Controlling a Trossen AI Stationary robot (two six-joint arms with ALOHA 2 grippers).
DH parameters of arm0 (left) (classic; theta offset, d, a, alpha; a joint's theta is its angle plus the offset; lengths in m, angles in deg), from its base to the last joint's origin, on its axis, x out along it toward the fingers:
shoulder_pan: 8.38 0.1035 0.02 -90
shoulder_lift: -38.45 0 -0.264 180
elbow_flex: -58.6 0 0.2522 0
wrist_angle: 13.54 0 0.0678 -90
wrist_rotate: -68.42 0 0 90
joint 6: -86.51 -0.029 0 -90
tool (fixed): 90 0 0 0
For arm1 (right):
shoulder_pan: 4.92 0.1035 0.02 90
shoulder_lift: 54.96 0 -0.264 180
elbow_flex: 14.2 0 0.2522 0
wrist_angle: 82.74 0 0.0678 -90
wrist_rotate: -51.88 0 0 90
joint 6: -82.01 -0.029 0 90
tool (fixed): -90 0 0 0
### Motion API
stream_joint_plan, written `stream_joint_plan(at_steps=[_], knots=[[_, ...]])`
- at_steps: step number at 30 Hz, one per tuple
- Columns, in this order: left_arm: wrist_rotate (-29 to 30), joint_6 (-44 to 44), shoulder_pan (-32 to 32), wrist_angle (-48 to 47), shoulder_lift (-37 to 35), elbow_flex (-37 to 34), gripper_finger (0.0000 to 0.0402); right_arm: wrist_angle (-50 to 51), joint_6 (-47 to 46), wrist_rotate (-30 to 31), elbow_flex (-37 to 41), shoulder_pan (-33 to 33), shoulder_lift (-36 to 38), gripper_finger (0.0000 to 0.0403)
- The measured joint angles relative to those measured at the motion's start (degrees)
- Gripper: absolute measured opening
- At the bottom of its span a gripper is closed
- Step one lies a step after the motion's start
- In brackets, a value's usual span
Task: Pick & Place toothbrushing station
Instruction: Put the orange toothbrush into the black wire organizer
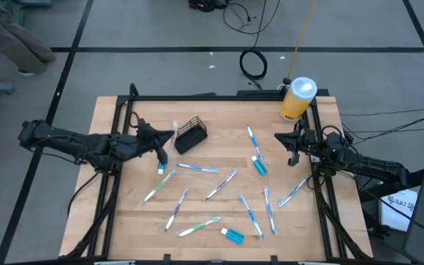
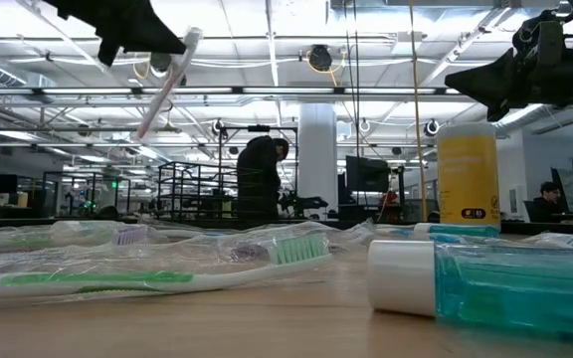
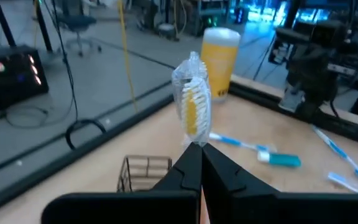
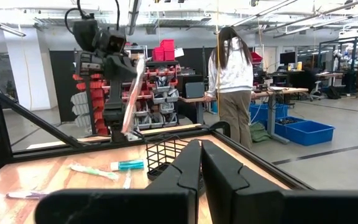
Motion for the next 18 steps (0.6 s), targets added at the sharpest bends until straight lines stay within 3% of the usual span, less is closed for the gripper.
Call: stream_joint_plan(at_steps=[5,10,18], knots=[[4.46,-4.83,2.07,4.27,0.00,0.00,0.0000,0.00,1.12,0.00,0.00,0.00,0.00,0.0009],[8.35,-0.46,4.59,4.38,0.02,0.00,0.0000,-0.01,1.70,0.02,0.00,-0.01,-0.02,0.0009],[8.81,-2.18,7.62,9.54,6.64,-0.04,0.0000,-0.01,2.70,0.02,-0.01,-0.01,-0.02,0.0009]])
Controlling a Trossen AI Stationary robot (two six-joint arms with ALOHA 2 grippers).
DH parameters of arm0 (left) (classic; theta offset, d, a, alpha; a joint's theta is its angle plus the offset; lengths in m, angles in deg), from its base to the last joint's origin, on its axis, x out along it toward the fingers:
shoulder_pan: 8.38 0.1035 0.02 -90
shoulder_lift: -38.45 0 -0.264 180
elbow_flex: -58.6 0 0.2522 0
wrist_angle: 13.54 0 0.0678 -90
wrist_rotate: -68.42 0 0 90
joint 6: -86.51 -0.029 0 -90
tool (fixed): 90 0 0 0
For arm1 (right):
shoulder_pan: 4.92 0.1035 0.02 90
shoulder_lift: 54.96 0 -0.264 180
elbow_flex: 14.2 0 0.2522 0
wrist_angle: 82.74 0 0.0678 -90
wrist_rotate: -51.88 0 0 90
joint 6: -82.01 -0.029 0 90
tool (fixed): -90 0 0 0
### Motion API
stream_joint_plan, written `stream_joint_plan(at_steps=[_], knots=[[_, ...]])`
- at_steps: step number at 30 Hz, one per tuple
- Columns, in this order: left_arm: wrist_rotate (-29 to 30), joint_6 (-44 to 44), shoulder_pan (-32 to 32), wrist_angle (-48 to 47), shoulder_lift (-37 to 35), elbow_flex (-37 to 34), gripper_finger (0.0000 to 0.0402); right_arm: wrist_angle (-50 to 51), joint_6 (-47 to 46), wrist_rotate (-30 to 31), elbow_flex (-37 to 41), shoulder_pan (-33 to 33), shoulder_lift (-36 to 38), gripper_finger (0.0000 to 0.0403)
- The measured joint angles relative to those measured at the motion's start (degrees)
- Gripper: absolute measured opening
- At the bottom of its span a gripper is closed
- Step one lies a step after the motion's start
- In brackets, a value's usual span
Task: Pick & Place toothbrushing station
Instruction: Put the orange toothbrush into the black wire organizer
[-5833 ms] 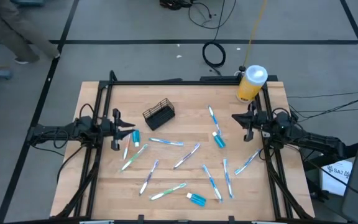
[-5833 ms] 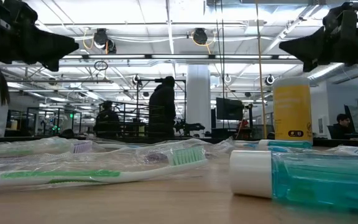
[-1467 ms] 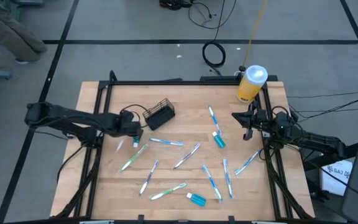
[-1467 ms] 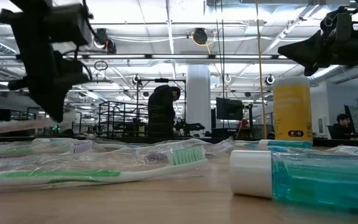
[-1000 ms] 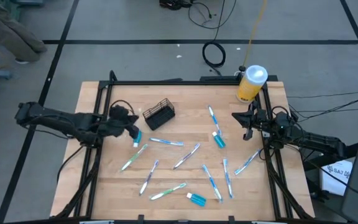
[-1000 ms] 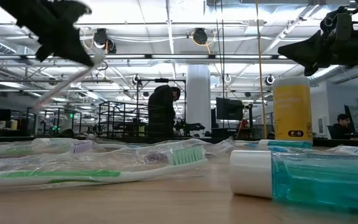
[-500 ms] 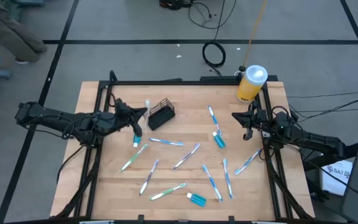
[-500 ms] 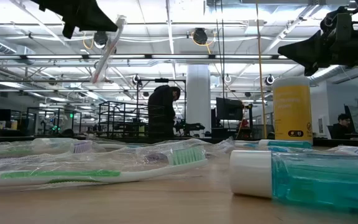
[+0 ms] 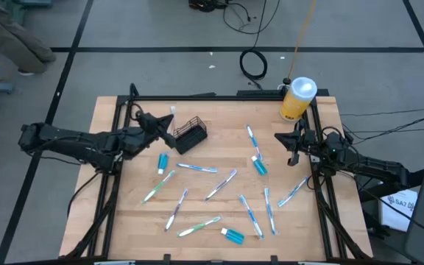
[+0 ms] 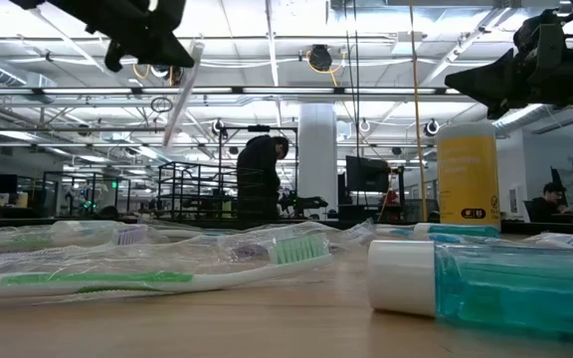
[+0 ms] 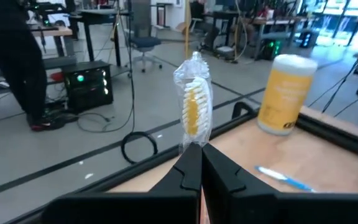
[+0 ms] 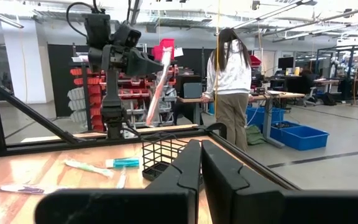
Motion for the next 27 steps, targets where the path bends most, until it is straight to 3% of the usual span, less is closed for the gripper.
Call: stream_joint_plan(at_steps=[9,15,27], knots=[[2.05,0.62,3.26,1.87,5.06,0.00,0.0000,0.00,-0.08,-0.02,0.02,0.00,0.00,0.0009],[6.37,0.97,3.31,1.95,9.64,0.00,0.0000,0.00,-0.10,0.00,0.00,0.01,0.00,0.0009],[13.99,6.57,-0.09,1.23,14.75,0.00,0.0000,0.00,-0.12,-0.02,0.00,0.00,0.00,0.0009]])
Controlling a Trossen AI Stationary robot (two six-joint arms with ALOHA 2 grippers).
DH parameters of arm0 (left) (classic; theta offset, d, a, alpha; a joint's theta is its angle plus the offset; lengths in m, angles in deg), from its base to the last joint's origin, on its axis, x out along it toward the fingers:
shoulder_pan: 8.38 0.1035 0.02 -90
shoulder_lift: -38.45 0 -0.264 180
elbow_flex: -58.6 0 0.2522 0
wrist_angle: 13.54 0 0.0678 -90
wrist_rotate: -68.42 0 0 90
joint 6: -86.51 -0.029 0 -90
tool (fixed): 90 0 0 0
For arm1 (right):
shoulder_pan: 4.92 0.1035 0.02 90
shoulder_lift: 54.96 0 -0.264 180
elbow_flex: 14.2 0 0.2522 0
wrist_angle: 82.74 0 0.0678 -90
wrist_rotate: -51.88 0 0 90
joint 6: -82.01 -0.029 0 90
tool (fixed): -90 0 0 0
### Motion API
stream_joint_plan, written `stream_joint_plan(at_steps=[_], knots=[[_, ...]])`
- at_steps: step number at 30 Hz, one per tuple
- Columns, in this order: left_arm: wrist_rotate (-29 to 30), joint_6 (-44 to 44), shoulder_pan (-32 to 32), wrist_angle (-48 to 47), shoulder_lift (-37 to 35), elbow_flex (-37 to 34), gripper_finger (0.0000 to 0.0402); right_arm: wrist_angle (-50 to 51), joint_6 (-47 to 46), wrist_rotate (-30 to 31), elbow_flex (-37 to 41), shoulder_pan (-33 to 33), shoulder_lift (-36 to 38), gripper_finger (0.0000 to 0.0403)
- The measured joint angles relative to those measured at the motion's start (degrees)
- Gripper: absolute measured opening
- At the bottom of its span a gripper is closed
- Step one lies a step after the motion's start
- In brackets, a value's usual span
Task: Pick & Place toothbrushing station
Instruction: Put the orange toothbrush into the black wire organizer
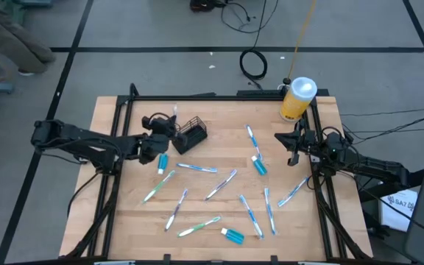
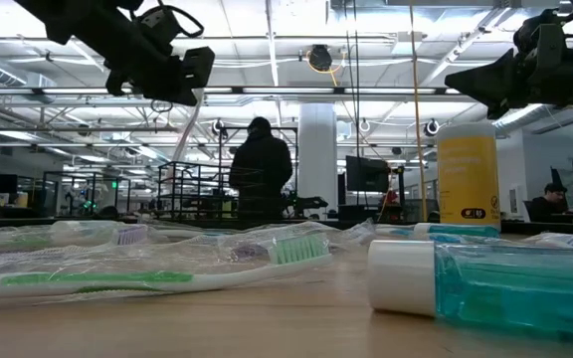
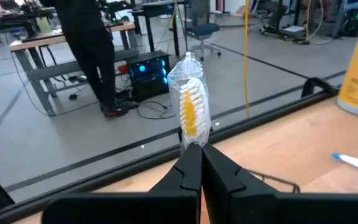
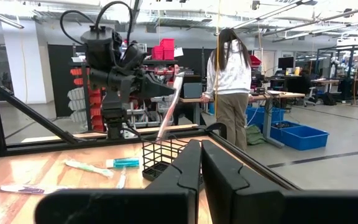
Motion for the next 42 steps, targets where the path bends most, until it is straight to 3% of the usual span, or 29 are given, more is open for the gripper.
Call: stream_joint_plan(at_steps=[10,17,29,38,42], knots=[[8.38,11.59,-4.37,-9.91,3.43,0.00,0.0000,0.01,0.00,0.00,0.01,0.01,0.02,0.0009],[9.86,19.08,-7.06,-17.31,3.83,0.00,0.0001,0.02,0.00,0.00,0.00,0.00,0.00,0.0009],[9.91,18.89,-11.72,-21.04,3.84,0.00,0.0001,0.00,0.00,0.00,0.00,0.00,0.00,0.0009],[8.72,18.51,-11.82,-20.86,3.81,0.00,0.0002,0.00,0.00,0.00,0.00,0.00,0.00,0.0009],[3.76,20.05,-10.24,-20.85,3.81,0.00,0.0005,0.00,0.00,0.00,0.02,0.01,0.00,0.0009]])
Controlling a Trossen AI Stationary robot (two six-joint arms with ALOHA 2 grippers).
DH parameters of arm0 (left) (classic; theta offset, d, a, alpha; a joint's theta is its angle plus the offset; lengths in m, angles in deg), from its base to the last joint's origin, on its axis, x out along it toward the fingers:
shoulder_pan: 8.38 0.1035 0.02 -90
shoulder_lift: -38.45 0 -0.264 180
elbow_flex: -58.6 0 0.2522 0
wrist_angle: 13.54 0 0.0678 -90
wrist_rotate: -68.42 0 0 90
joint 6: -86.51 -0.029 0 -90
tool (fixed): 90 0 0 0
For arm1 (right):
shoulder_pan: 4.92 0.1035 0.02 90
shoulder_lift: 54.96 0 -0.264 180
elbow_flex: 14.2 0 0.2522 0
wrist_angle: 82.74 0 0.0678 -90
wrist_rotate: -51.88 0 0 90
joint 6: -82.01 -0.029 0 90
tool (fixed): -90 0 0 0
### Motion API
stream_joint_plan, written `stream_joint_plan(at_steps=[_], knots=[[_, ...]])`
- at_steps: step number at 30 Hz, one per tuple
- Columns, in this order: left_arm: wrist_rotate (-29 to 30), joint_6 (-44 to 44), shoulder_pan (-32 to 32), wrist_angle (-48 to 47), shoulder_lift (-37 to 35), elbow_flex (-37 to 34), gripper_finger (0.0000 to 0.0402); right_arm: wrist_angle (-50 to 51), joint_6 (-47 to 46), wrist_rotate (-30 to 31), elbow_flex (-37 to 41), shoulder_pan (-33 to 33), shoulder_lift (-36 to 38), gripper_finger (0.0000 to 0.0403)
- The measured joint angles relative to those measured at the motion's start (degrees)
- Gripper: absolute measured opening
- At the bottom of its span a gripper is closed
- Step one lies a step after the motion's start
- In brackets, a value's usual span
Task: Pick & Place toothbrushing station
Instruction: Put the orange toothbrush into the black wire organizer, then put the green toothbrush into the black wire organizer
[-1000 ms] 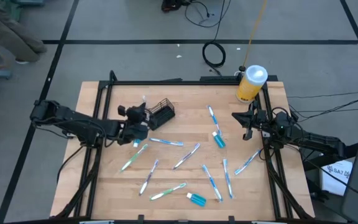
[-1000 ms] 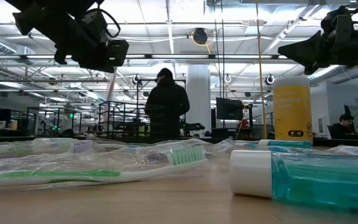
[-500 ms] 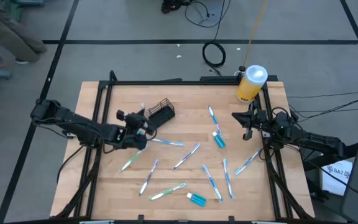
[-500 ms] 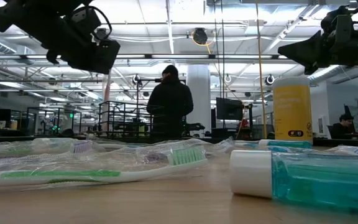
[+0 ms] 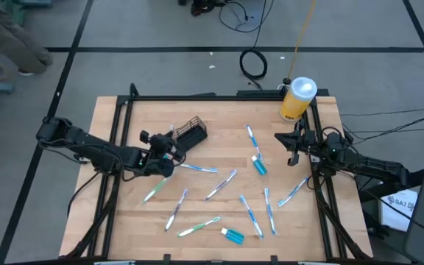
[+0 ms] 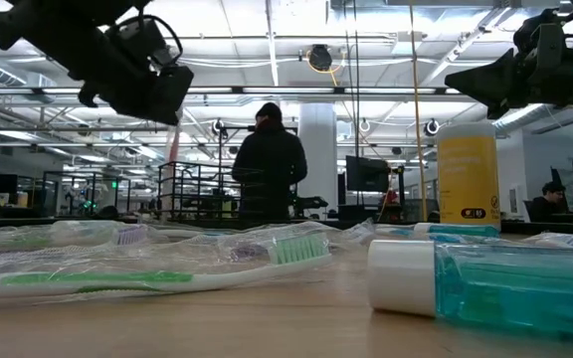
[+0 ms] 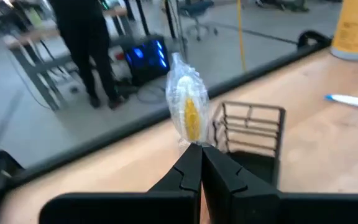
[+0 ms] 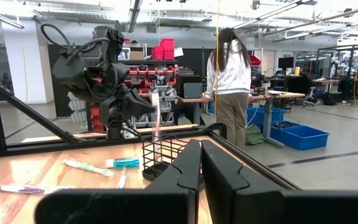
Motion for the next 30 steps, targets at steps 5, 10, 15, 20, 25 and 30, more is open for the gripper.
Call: stream_joint_plan(at_steps=[5,10,15,20,25,30], knots=[[-3.11,1.35,2.11,-0.39,0.75,0.00,0.0005,0.00,-0.02,0.00,0.00,-0.01,0.00,0.0009],[-3.00,1.45,3.90,-0.08,0.70,0.00,0.0023,0.00,-0.01,0.00,-0.01,0.01,0.00,0.0009],[-3.13,1.34,4.67,-0.12,0.71,0.00,0.0047,0.00,0.00,0.00,-0.01,0.02,0.02,0.0009],[-3.13,1.33,5.86,-0.14,0.72,0.00,0.0082,0.00,0.00,0.00,-0.01,0.00,0.00,0.0009],[-3.41,-0.53,6.45,-0.11,0.71,0.00,0.0118,0.00,0.00,0.00,-0.02,0.00,0.00,0.0009],[-3.79,-3.70,6.45,-0.08,-2.12,0.00,0.0151,0.00,0.00,0.00,-0.02,0.00,0.00,0.0009]])
